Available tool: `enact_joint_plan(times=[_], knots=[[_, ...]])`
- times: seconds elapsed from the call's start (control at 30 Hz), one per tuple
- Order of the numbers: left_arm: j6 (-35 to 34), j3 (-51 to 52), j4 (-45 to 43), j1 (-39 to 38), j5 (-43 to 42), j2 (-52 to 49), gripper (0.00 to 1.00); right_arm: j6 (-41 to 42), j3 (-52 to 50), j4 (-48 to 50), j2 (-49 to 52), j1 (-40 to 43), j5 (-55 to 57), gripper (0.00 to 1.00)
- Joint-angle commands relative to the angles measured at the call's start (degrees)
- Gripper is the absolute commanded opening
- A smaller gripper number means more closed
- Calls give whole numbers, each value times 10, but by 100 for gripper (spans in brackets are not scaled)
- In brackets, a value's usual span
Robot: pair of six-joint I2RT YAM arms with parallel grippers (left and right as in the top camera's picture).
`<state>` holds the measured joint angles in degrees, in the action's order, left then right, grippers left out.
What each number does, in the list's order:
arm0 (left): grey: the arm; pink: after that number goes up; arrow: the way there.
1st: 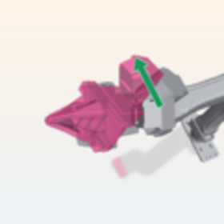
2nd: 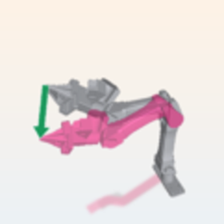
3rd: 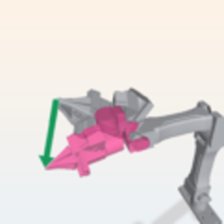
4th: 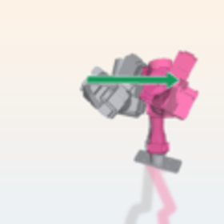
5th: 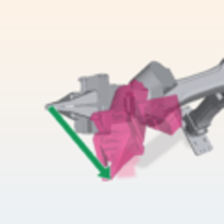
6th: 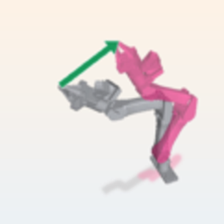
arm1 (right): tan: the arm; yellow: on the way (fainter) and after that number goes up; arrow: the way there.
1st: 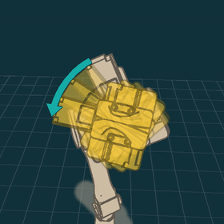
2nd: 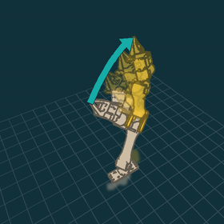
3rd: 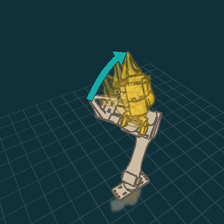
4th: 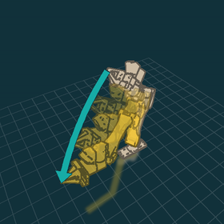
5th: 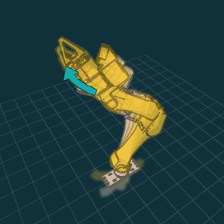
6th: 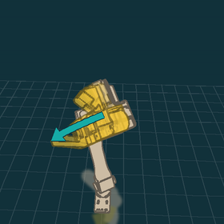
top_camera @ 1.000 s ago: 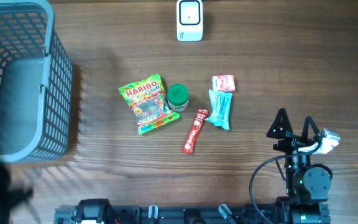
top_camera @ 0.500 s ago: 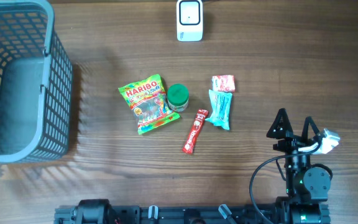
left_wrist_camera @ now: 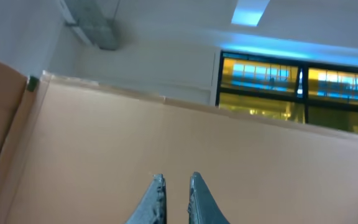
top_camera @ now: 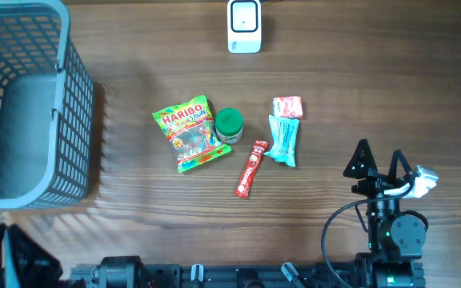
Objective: Scan the item barcode
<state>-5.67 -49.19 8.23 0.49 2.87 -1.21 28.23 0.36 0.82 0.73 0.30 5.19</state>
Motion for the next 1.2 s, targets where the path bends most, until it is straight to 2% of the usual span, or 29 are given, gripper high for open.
enact_joint_plan(times=[0.0,0.07,0.1,0.13,0.17,0.47,0.57,0.73,1.0,1.17], knots=[[-12,64,17,3,-3,9,4,-9,-1,1,-5,-2,4,100],[-12,105,29,3,-3,4,6,-9,-1,1,-5,-2,4,100],[-12,126,29,3,-3,-1,25,-8,-1,1,-5,-2,4,100],[-12,140,29,3,-3,-5,69,-9,-1,1,-5,-2,4,100],[-12,159,30,3,-3,-12,100,-8,-1,1,-5,-2,4,100],[-11,309,27,3,-31,-82,100,-9,-1,1,-5,-2,4,100],[28,344,27,3,-42,-107,100,-9,-1,1,-5,-2,4,100],[39,352,50,3,8,-154,100,-8,-1,1,-5,-2,4,100],[38,352,68,3,8,-195,100,-9,-1,1,-5,-2,4,100],[38,352,123,3,8,-195,100,-9,-1,1,-5,-2,4,100]])
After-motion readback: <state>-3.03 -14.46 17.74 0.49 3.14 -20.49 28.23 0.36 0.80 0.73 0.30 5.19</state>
